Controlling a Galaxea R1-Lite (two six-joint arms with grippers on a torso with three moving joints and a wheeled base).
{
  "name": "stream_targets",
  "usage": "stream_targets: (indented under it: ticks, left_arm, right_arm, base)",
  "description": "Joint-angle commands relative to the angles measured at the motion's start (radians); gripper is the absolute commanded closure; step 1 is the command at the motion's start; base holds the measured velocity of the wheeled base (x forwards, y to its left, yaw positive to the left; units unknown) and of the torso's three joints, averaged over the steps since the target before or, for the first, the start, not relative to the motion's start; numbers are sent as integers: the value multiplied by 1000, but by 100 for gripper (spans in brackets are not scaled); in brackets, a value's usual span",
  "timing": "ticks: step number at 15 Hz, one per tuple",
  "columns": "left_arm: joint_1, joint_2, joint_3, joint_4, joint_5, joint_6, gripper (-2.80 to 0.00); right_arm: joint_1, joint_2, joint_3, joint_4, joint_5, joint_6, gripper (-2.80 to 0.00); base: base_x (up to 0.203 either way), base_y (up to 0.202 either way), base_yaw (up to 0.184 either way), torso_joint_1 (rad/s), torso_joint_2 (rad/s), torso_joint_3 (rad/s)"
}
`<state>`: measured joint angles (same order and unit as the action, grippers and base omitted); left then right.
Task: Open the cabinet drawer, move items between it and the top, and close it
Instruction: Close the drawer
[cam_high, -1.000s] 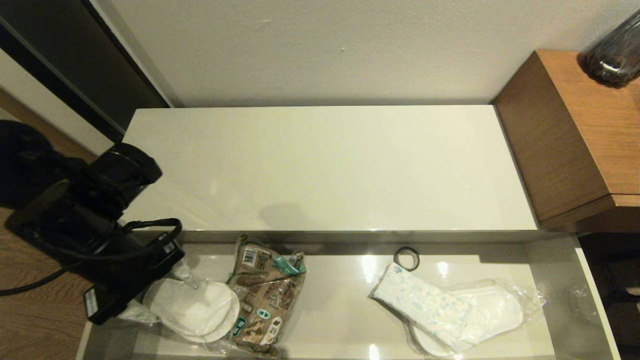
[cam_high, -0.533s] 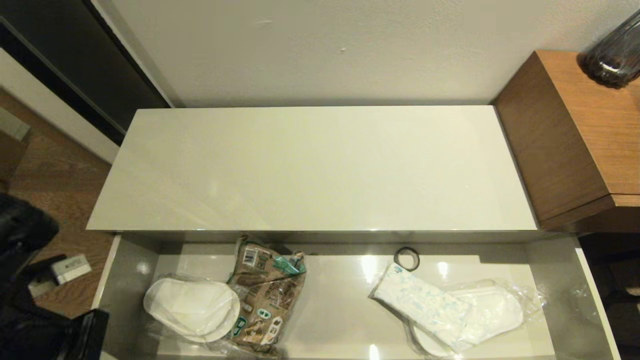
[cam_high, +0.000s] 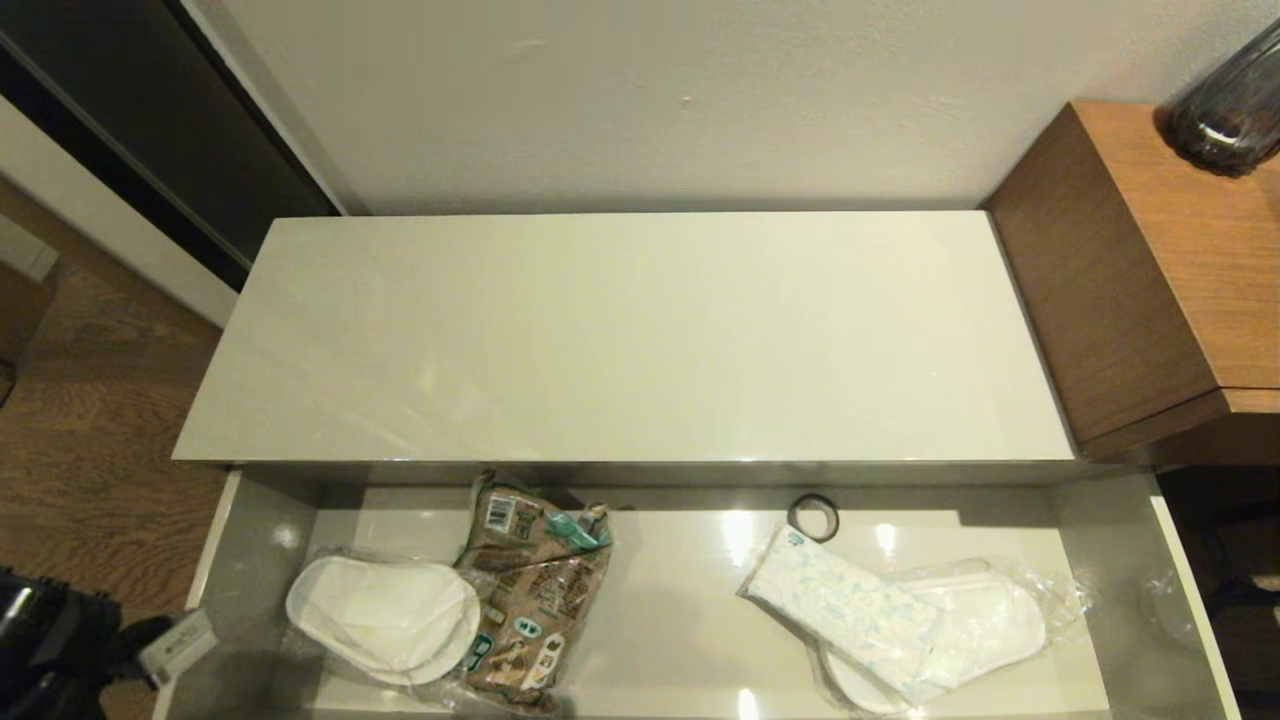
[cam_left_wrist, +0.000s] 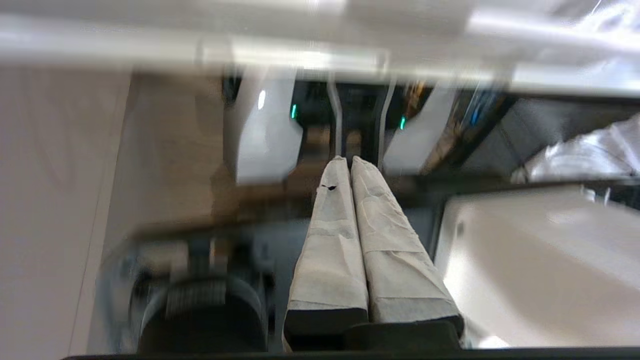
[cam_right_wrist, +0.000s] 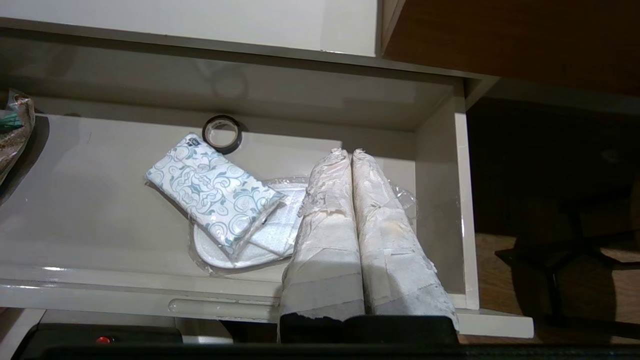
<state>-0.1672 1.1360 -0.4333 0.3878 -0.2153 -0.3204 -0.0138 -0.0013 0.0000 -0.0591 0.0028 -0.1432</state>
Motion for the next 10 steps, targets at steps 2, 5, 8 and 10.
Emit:
stream_targets:
  ticks: [2, 5, 8, 10]
  left_arm:
    - [-4, 109, 97, -224, 2, 2, 0]
    - [-5, 194, 122, -272, 12, 98, 0]
    - [-6, 263, 113, -261, 18, 170, 0]
    - [-7, 302, 119, -246, 42, 199, 0]
  right_arm:
    - [0, 0, 0, -1, 0, -1, 0]
    - [0, 0, 0, -1, 0, -1, 0]
    - [0, 0, 0, -1, 0, -1, 0]
    - [0, 0, 0, -1, 0, -1, 0]
  base:
    - [0, 0, 0, 0, 0, 0]
    - [0, 0, 0, 0, 0, 0]
    - [0, 0, 0, 0, 0, 0]
    - [0, 0, 0, 0, 0, 0]
